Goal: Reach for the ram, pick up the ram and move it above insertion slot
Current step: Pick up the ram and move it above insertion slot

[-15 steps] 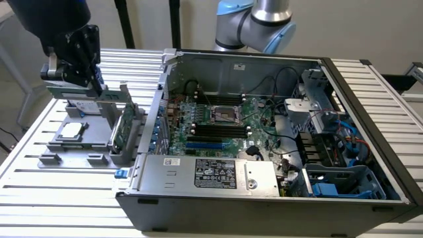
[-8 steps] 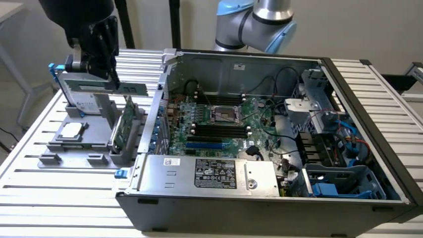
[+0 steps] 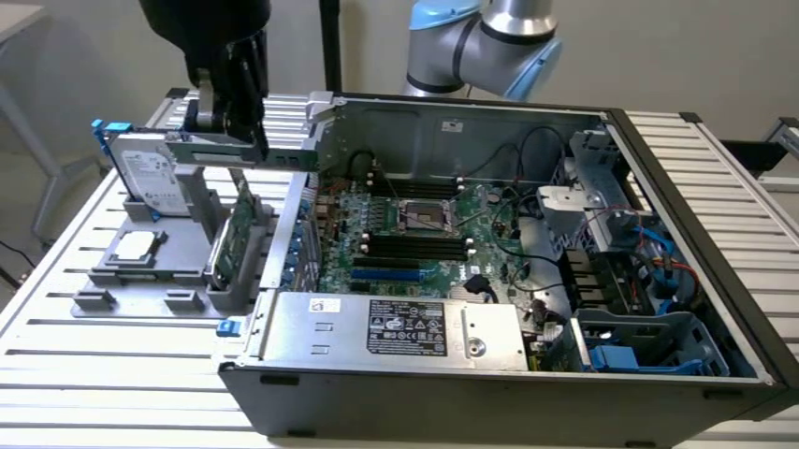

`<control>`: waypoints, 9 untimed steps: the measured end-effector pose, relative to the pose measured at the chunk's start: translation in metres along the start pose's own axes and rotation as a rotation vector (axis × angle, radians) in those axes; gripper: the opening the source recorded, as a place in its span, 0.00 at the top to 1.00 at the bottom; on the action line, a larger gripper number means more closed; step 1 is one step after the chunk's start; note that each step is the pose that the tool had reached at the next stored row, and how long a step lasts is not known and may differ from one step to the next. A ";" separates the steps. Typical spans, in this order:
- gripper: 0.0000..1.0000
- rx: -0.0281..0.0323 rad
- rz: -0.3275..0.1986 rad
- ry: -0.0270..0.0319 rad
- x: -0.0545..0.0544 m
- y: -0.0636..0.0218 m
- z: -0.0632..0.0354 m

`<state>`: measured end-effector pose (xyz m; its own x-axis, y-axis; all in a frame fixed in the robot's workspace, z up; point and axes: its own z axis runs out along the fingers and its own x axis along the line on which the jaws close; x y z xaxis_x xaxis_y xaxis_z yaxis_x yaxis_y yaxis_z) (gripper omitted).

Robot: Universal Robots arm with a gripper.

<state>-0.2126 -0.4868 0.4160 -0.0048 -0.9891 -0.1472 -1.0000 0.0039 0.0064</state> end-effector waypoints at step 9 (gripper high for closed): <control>0.87 -0.0002 0.000 -0.0417 0.000 -0.0410 -0.0003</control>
<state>-0.1716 -0.4869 0.4160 -0.0047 -0.9821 -0.1882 -1.0000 0.0036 0.0065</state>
